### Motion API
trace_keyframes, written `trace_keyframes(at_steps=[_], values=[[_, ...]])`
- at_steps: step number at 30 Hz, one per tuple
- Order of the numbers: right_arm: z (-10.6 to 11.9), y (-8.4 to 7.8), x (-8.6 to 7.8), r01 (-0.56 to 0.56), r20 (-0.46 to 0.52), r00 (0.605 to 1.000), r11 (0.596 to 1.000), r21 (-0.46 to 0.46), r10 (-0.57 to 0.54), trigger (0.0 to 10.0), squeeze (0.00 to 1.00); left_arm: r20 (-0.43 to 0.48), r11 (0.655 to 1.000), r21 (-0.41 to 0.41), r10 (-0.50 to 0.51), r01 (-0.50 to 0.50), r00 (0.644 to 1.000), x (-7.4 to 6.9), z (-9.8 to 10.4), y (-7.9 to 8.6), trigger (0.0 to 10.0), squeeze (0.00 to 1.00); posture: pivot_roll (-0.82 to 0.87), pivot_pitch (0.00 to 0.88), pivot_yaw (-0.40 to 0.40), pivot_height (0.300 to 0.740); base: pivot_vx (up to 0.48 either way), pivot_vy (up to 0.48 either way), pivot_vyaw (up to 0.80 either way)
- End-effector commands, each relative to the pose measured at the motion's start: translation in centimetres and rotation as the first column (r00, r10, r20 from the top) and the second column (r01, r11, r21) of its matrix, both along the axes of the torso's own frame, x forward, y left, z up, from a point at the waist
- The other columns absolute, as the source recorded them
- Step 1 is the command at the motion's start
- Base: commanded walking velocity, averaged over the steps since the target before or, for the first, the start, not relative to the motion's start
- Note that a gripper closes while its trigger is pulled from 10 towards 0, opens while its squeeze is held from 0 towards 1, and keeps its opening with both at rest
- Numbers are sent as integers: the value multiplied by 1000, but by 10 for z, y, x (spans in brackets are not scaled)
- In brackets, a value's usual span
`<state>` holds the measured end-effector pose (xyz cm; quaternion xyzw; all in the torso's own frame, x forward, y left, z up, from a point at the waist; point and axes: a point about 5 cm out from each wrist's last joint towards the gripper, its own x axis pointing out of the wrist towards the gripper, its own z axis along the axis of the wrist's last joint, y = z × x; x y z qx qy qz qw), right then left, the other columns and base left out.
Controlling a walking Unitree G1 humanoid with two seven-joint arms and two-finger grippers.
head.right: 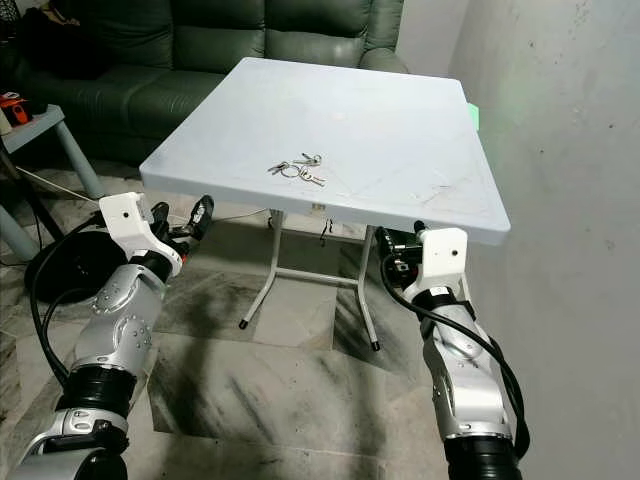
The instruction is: Hang keys on a hook
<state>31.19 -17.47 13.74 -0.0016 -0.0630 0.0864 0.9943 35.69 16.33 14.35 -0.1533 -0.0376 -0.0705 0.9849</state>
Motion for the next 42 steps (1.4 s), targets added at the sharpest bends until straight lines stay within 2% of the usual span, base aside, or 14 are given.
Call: trace_keyframes(at_steps=[1, 7, 9, 42], values=[[8, -2, 2, 6, 19, 1000, 1000, 16, -7, 10000, 0, 15, 1000, 19, 2, -2, 1000, 0, 4, 0, 10000, 0, -90, 0, -44, 740, 0, 0, 0], [7, -2, 3, 15, 17, 1000, 1000, 3, -15, 10000, 0, 21, 1000, -13, -19, 20, 1000, 0, 6, -2, 10000, 0, -91, 0, -43, 740, 0, 0, 0], [8, -2, 3, 15, 17, 1000, 1000, 2, -15, 10000, 0, 29, 1000, 3, -25, 25, 999, 0, 7, -2, 10000, 0, -91, 0, -43, 740, 150, 0, 0], [6, -2, 2, 14, 10, 1000, 1000, 8, -14, 10000, 0, 35, 999, -5, -36, 36, 999, 0, 8, -2, 10000, 0, -90, 0, -34, 740, 461, 0, 0]])
